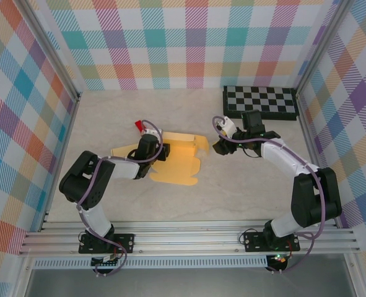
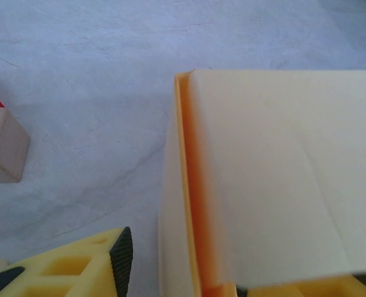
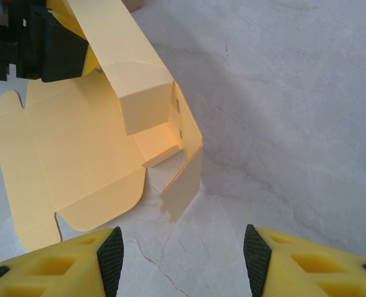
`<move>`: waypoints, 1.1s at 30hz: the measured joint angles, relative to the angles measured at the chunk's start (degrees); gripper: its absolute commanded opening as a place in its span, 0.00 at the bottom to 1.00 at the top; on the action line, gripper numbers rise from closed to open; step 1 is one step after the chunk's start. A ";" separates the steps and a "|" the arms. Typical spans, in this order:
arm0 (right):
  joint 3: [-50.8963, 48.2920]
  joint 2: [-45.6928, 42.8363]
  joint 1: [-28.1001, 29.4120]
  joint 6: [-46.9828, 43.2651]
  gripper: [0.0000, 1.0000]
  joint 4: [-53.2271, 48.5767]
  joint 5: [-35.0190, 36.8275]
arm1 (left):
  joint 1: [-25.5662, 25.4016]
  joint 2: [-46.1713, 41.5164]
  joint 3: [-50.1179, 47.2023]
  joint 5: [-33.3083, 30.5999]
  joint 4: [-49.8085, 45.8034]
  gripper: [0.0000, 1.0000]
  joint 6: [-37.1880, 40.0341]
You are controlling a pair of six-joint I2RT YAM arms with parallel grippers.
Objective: Fold the paper box
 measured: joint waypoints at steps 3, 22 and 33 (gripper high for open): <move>0.00 0.00 -0.02 0.37 0.56 0.26 -0.50 | 0.00 0.28 0.55 0.63 -0.09 0.05 0.90; 1.42 7.13 -2.64 -7.93 0.57 1.29 5.75 | -0.52 -3.98 0.13 2.34 -4.50 0.00 3.04; 1.42 11.08 4.74 -8.79 0.57 2.91 6.45 | -1.97 -4.61 2.05 -2.29 -13.44 0.00 1.16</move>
